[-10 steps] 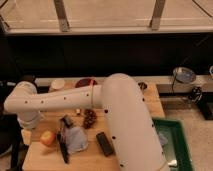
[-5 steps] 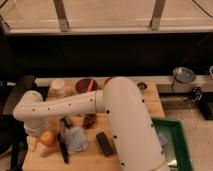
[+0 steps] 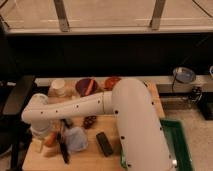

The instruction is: Place apple in plastic cup

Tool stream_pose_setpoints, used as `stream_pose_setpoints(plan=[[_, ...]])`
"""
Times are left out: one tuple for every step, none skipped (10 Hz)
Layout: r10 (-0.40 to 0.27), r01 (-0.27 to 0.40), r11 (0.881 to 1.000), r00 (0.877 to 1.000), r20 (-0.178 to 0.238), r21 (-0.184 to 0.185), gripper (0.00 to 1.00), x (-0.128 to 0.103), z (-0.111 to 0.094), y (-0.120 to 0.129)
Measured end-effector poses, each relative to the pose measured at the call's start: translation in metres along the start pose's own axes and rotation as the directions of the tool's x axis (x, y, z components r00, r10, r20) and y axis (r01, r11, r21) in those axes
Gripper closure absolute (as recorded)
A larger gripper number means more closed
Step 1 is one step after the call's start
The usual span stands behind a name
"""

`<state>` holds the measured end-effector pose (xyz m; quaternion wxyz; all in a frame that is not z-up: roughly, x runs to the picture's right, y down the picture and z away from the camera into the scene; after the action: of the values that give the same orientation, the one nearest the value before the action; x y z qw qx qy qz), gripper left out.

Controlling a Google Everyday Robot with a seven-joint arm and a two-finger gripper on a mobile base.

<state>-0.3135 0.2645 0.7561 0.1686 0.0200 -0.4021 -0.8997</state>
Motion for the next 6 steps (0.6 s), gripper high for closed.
stream_pose_setpoints(plan=[[0.007,-0.007,1.0,1.0,-0.01,-0.004,0.53,0.0,-0.004,0.0],[0.018,-0.018,1.0,1.0,-0.021,-0.005,0.63,0.001,-0.009,0.0],[0.036,-0.037,0.999,0.999,-0.039,-0.006,0.76,0.001,-0.016,0.002],[0.053,-0.053,0.999,0.997,-0.053,-0.006,0.84,0.002,-0.024,0.004],[0.082,-0.083,0.997,0.994,-0.078,-0.004,0.94,0.001,-0.038,0.008],[0.118,-0.119,0.993,0.987,-0.107,0.0,0.99,-0.003,-0.056,0.014]])
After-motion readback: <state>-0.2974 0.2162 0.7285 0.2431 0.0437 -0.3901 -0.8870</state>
